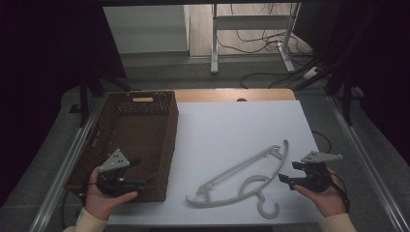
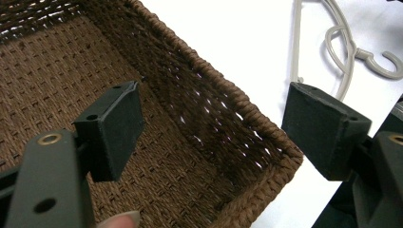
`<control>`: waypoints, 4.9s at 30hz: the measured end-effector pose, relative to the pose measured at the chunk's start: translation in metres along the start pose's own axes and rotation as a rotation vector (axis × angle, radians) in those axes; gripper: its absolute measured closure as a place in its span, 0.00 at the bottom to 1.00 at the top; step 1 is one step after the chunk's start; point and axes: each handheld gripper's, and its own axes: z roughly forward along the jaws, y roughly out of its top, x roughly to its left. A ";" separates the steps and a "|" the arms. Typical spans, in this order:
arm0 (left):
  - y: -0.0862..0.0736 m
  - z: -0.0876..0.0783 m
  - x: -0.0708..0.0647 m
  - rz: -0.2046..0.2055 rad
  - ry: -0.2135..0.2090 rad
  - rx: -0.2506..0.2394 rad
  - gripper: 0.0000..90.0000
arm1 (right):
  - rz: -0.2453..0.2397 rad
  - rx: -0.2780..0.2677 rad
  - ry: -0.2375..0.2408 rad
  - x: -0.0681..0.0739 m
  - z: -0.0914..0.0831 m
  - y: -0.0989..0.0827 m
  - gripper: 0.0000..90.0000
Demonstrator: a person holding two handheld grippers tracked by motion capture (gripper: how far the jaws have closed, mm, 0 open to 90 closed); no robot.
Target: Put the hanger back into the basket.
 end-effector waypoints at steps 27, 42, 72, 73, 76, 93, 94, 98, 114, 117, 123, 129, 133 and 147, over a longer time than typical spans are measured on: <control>0.000 -0.002 -0.001 0.003 0.001 -0.003 0.24 | -0.032 0.008 -0.006 0.002 0.001 0.002 0.28; 0.005 0.005 -0.015 0.045 -0.110 -0.002 0.24 | -0.033 0.015 -0.004 0.002 0.002 0.002 0.29; 0.042 0.053 -0.072 0.256 -0.316 0.115 0.28 | -0.024 0.020 0.003 0.000 0.005 0.002 0.29; 0.043 0.055 -0.074 0.260 -0.324 0.118 0.28 | -0.026 0.021 0.003 0.000 0.005 0.001 0.29; 0.046 0.062 -0.081 0.276 -0.341 0.131 0.28 | -0.027 0.018 0.002 0.000 0.005 0.002 0.29; 0.055 0.106 -0.107 0.320 -0.389 0.213 0.29 | -0.030 0.021 0.004 0.000 0.006 0.001 0.29; 0.055 0.108 -0.108 0.326 -0.407 0.215 0.29 | -0.030 0.020 0.005 0.000 0.006 0.001 0.29; 0.056 0.117 -0.113 0.331 -0.424 0.225 0.29 | -0.030 0.020 0.005 0.000 0.006 0.001 0.29; 0.063 0.157 -0.136 0.367 -0.463 0.285 0.32 | -0.023 0.024 0.005 -0.001 0.006 0.001 0.28; 0.062 0.163 -0.136 0.370 -0.468 0.299 0.33 | -0.023 0.025 0.004 -0.001 0.006 0.001 0.28; 0.060 0.174 -0.137 0.377 -0.478 0.323 0.33 | -0.022 0.026 0.005 -0.001 0.007 0.001 0.28; 0.057 0.185 -0.140 0.376 -0.479 0.348 0.35 | -0.022 0.027 0.003 -0.001 0.007 0.001 0.28; 0.054 0.192 -0.143 0.381 -0.481 0.365 0.38 | -0.023 0.032 0.003 -0.001 0.008 0.000 0.28; 0.047 0.209 -0.146 0.412 -0.481 0.424 0.51 | -0.022 0.033 0.002 -0.002 0.008 0.000 0.28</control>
